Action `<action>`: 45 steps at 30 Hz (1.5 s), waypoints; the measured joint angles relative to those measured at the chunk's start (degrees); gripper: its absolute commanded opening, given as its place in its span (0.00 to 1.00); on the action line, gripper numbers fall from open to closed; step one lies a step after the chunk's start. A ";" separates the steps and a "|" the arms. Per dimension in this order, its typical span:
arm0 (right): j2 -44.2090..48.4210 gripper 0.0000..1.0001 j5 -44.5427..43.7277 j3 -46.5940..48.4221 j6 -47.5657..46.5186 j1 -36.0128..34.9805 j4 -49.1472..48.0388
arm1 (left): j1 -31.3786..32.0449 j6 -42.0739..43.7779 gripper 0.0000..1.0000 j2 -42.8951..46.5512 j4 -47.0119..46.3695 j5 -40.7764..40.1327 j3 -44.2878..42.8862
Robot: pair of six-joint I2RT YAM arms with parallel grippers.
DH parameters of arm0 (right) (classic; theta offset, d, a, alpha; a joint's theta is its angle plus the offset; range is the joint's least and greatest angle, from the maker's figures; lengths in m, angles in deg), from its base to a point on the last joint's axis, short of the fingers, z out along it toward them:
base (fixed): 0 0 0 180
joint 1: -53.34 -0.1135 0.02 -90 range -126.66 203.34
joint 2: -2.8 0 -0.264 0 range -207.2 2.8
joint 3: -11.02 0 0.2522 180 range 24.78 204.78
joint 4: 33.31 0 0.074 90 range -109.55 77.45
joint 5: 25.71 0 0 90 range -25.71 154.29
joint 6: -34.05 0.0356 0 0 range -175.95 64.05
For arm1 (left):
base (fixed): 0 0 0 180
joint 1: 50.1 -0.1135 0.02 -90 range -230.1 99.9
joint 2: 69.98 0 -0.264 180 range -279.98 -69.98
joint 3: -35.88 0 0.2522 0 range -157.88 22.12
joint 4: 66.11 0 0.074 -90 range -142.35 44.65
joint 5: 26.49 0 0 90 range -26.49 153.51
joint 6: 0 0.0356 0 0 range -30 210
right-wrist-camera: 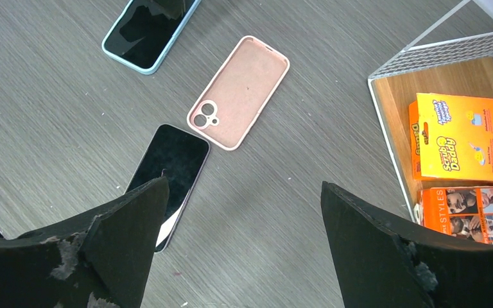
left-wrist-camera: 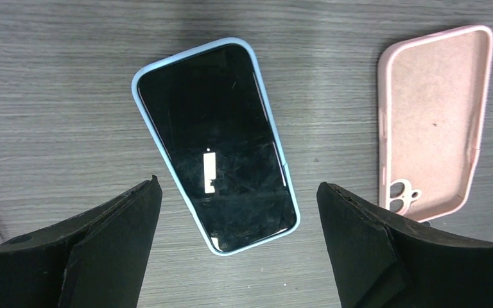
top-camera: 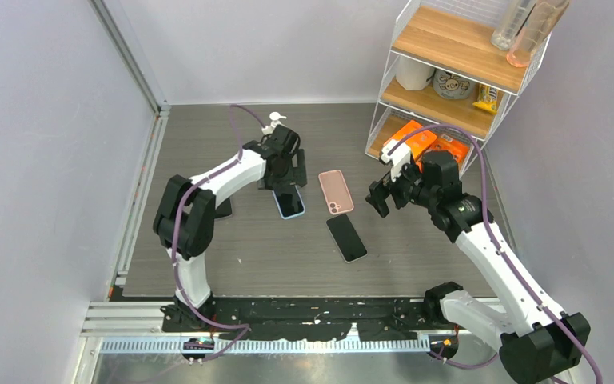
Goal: Take the phone out of the phone case
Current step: Adjust the phone at the center of the board.
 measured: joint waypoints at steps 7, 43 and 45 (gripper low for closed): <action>0.63 0.95 1.09 -1.44 -0.02 0.00 -0.02 | 1.11 -3.82 1.00 -3.48 3.19 -2.36 -1.22; 0.57 0.95 4.94 -5.68 -0.20 0.00 -0.42 | 3.23 -8.41 1.00 -6.58 4.24 -5.31 -0.98; 0.57 0.95 4.96 -5.88 -0.22 0.00 -0.44 | 3.28 -8.41 1.00 -6.58 4.24 -5.29 -0.98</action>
